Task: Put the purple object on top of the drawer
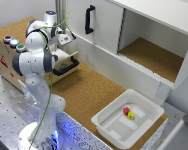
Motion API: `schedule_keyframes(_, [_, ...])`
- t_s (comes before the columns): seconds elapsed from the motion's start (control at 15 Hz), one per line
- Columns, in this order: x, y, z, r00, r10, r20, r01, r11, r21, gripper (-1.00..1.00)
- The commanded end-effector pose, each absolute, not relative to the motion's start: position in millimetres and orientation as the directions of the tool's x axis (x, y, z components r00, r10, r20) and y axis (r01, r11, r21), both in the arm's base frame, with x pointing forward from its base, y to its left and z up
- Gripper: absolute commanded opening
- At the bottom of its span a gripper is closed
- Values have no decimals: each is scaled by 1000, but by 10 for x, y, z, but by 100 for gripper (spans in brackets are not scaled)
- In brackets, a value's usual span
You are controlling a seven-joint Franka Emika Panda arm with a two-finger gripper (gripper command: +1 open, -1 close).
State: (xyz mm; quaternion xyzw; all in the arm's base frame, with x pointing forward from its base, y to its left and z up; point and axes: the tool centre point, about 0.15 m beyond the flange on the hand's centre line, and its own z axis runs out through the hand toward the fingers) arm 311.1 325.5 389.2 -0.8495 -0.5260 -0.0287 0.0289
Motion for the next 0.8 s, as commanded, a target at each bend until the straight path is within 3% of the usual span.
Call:
schedule_keyframes(0.0, [2867, 3260, 3763, 802, 589, 102, 597, -797, -88, 100])
schedule_keyframes(0.07, [2878, 3283, 3717, 837, 539, 89, 545, -837, -56, 100])
schedule_keyframes(0.27, [2991, 3194, 3524, 931, 354, 89, 363, -926, -106, 100])
schedule_keyframes(0.47, [3279, 3086, 3385, 941, 317, 119, 332, -935, -129, 100])
schedule_keyframes(0.6, [3385, 3053, 3324, 946, 300, 120, 313, -944, -103, 100])
schedule_keyframes(0.73, [3452, 3011, 3212, 955, 264, 138, 282, -950, -136, 100])
